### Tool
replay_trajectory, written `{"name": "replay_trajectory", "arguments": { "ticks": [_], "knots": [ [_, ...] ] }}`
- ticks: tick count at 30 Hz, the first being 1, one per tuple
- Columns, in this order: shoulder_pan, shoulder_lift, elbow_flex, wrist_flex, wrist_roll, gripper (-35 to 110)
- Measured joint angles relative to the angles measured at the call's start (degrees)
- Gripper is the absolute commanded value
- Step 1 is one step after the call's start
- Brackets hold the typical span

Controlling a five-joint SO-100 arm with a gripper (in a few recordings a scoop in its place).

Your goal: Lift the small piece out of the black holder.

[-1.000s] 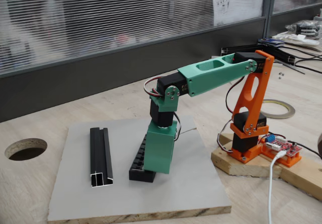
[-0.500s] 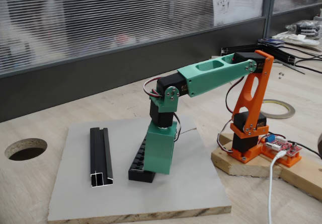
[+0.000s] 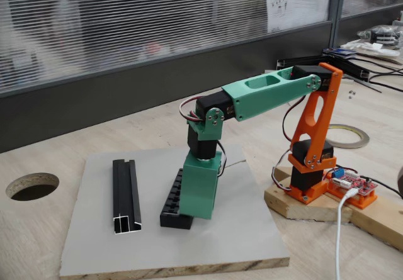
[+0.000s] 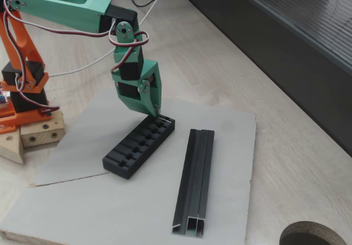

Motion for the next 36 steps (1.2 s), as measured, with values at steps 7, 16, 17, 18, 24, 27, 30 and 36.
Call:
{"name": "replay_trajectory", "arguments": {
  "ticks": [7, 16, 17, 18, 24, 27, 30, 36],
  "knots": [
    [0.0, 0.0, 0.0, 0.0, 0.0, 6],
    [0.0, 0.1, 0.0, 0.0, 0.0, 6],
    [0.0, 0.6, 0.0, 0.0, 0.0, 6],
    [0.0, 1.5, 0.0, 0.0, 0.0, 6],
    [0.0, 7.3, 0.0, 0.0, 0.0, 6],
    [-0.2, 8.9, 0.0, 0.0, 0.0, 6],
    [0.0, 10.4, 0.0, 0.0, 0.0, 6],
    [1.7, 16.1, 0.0, 0.0, 0.0, 5]
  ]
}}
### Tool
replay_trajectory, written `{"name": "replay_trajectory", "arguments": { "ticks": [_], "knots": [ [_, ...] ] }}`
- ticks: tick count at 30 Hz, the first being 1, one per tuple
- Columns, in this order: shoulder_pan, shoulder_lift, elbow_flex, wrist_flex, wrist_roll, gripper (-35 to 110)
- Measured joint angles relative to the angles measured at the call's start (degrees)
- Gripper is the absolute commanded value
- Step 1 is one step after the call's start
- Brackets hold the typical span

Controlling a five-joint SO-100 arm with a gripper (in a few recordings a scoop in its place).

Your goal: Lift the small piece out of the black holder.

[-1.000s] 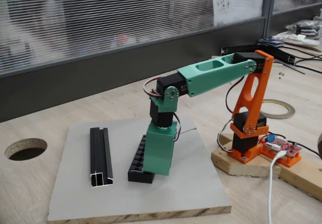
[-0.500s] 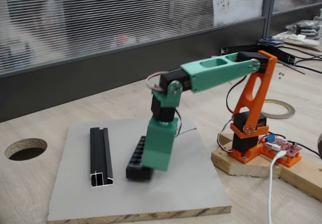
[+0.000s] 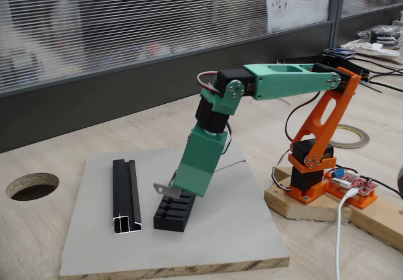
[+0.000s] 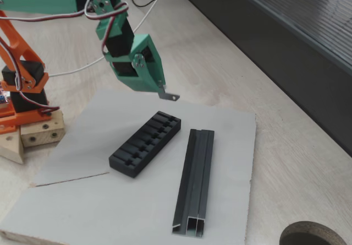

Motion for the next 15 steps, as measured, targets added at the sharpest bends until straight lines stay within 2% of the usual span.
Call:
{"name": "replay_trajectory", "arguments": {
  "ticks": [9, 15],
  "knots": [
    [12.1, 10.5, 0.0, -0.2, 0.0, 6],
    [13.2, 11.1, 0.3, -0.2, 0.0, 6]
  ]
}}
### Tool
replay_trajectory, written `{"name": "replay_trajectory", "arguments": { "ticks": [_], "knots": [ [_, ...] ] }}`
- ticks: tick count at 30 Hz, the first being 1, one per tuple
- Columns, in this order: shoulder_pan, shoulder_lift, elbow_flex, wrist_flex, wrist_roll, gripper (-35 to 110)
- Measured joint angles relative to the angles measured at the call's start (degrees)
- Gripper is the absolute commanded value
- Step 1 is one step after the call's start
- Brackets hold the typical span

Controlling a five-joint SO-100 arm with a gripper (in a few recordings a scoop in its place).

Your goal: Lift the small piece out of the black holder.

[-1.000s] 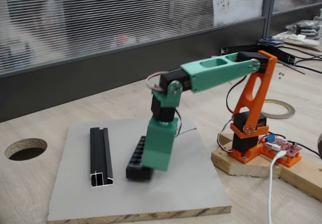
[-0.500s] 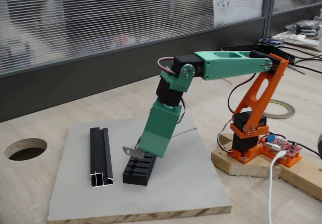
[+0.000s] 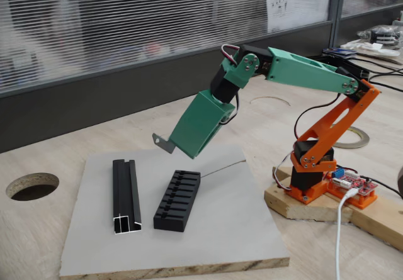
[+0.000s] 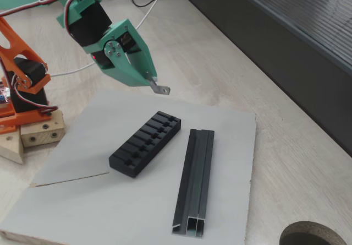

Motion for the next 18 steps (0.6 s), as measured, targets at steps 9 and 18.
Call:
{"name": "replay_trajectory", "arguments": {
  "ticks": [9, 18],
  "knots": [
    [0.1, 0.0, 0.0, 0.0, 0.0, 6],
    [0.1, 0.0, 0.0, 0.0, 0.0, 6]
  ]
}}
